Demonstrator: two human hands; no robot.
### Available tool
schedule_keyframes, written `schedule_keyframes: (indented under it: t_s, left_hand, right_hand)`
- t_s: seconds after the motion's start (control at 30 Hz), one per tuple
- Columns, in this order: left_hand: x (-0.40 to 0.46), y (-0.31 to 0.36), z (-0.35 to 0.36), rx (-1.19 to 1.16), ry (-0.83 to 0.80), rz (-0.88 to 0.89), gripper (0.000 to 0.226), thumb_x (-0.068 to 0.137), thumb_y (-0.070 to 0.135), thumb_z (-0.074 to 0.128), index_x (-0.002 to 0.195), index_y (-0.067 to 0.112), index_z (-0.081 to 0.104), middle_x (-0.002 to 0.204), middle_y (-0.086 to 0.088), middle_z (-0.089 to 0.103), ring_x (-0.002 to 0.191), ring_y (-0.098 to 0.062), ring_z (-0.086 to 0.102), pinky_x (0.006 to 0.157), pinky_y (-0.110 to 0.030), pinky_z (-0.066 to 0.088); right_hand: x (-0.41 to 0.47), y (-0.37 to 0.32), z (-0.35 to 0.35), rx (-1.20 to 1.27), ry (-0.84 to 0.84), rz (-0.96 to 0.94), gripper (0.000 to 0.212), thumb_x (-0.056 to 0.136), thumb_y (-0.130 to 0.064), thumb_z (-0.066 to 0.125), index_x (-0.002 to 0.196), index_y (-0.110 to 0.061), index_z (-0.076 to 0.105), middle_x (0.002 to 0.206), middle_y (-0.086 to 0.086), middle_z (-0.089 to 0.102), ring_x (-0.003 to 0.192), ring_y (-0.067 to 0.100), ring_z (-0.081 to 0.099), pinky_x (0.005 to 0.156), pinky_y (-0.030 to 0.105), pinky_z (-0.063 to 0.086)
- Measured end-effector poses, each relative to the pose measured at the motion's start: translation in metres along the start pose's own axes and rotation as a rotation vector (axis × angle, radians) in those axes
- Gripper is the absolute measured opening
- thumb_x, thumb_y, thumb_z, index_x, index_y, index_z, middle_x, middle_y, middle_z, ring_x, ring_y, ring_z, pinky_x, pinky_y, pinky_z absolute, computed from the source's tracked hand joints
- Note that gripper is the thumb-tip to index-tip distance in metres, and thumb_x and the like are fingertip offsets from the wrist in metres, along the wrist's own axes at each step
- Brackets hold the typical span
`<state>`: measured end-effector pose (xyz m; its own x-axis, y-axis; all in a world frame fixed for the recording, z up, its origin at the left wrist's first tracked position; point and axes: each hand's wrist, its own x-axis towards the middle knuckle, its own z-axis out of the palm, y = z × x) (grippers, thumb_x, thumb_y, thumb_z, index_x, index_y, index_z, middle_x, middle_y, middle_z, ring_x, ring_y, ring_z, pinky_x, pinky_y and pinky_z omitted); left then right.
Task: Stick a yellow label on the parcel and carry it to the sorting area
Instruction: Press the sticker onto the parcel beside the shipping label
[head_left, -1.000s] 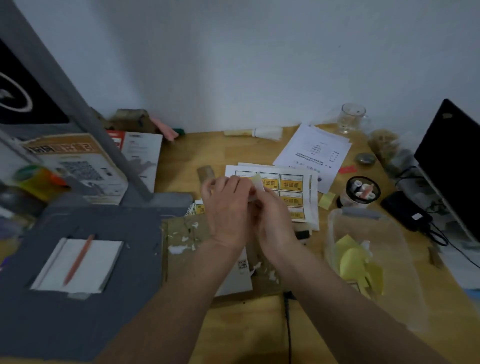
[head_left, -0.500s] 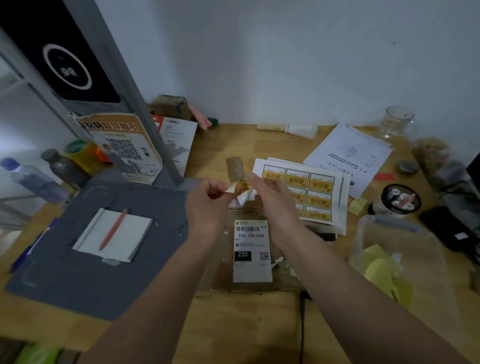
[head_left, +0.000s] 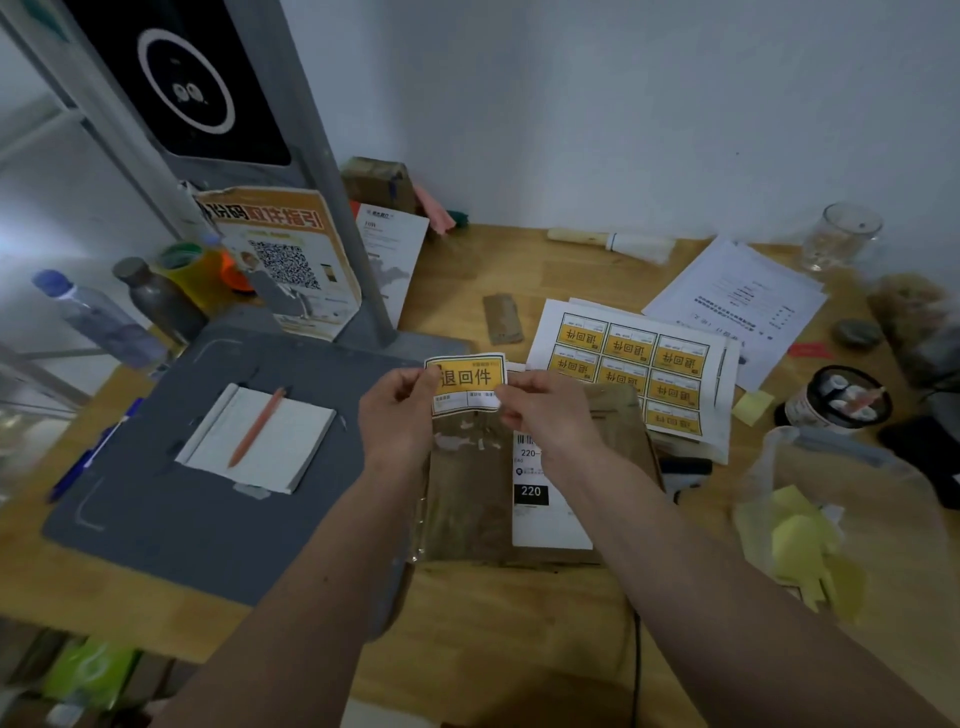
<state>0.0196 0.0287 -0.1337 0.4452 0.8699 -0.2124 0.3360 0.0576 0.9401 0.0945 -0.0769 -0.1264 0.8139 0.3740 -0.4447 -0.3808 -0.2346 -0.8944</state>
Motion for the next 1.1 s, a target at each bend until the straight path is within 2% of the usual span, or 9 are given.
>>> schedule_keyframes:
  t_s: [0.23,0.33,0.4,0.5,0.6,0.73,0.9,1.0,1.1]
  left_hand:
    - [0.005,-0.032,-0.008,0.120,-0.055,-0.104,0.013,0.086,0.023,0.066,0.093,0.014,0.071,0.090,-0.001,0.071,0.074,-0.007,0.062,0.064,-0.019,0.047]
    - [0.005,-0.041,-0.011,0.144,-0.069,-0.162,0.030,0.080,0.026,0.073,0.106,0.015,0.062,0.096,0.003,0.063,0.078,-0.007,0.060,0.067,-0.024,0.050]
    - [0.008,-0.043,-0.013,0.150,-0.074,-0.188,0.038,0.077,0.028,0.075,0.108,0.016,0.056,0.099,0.002,0.060,0.088,-0.015,0.062,0.079,-0.034,0.054]
    - [0.011,-0.042,-0.012,0.181,-0.085,-0.154,0.035,0.078,0.028,0.075,0.103,0.017,0.053,0.094,0.004,0.059,0.091,-0.016,0.061,0.084,-0.035,0.053]
    - [0.015,-0.037,-0.008,0.215,-0.075,-0.100,0.030,0.079,0.029,0.073,0.099,0.017,0.054,0.091,0.005,0.057,0.087,-0.013,0.058,0.075,-0.027,0.046]
    - [0.019,-0.035,-0.003,0.243,-0.065,-0.076,0.027,0.080,0.030,0.073,0.094,0.019,0.053,0.089,0.006,0.057,0.085,-0.012,0.056,0.071,-0.024,0.040]
    - [0.022,-0.040,0.000,0.279,-0.045,-0.030,0.023,0.080,0.031,0.073,0.090,0.019,0.055,0.086,0.006,0.060,0.084,-0.012,0.060,0.071,-0.024,0.043]
    - [0.021,-0.040,0.002,0.357,-0.034,0.036,0.021,0.080,0.033,0.072,0.087,0.021,0.057,0.082,0.009,0.060,0.078,-0.010,0.059,0.065,-0.023,0.042]
    - [0.020,-0.042,0.002,0.432,-0.026,0.118,0.020,0.079,0.036,0.072,0.079,0.023,0.058,0.076,0.011,0.059,0.074,-0.010,0.058,0.061,-0.024,0.040]
  right_hand:
    - [-0.004,0.026,0.008,-0.174,0.044,-0.006,0.005,0.085,-0.009,0.065,0.086,-0.010,0.070,0.074,-0.003,0.060,0.068,0.009,0.053,0.061,0.021,0.043]
    - [-0.004,0.040,0.009,-0.219,0.108,0.012,0.013,0.080,-0.007,0.070,0.090,-0.011,0.063,0.080,-0.003,0.059,0.083,0.015,0.057,0.069,0.025,0.047]
    - [-0.002,0.044,0.010,-0.240,0.149,0.025,0.026,0.076,-0.008,0.074,0.091,-0.016,0.054,0.085,-0.001,0.056,0.089,0.018,0.058,0.079,0.034,0.052]
    - [0.002,0.043,0.012,-0.326,0.188,-0.035,0.034,0.076,-0.009,0.073,0.076,-0.022,0.042,0.080,0.000,0.052,0.080,0.020,0.055,0.076,0.039,0.051]
    - [0.007,0.042,0.014,-0.400,0.209,-0.105,0.036,0.079,-0.010,0.071,0.070,-0.023,0.039,0.074,-0.002,0.047,0.071,0.015,0.048,0.066,0.029,0.045]
    - [0.014,0.041,0.014,-0.450,0.213,-0.151,0.032,0.082,-0.011,0.068,0.071,-0.022,0.040,0.073,-0.004,0.047,0.067,0.011,0.046,0.056,0.020,0.035]
    - [0.017,0.044,0.017,-0.540,0.228,-0.200,0.018,0.084,-0.011,0.066,0.082,-0.014,0.048,0.075,-0.002,0.051,0.073,0.015,0.051,0.057,0.022,0.039]
    - [0.019,0.049,0.018,-0.618,0.249,-0.227,0.017,0.084,-0.012,0.065,0.081,-0.015,0.048,0.074,-0.003,0.051,0.074,0.017,0.053,0.058,0.026,0.039]
    - [0.020,0.051,0.020,-0.663,0.273,-0.251,0.018,0.084,-0.014,0.065,0.080,-0.016,0.047,0.071,-0.004,0.050,0.072,0.016,0.053,0.054,0.022,0.037]
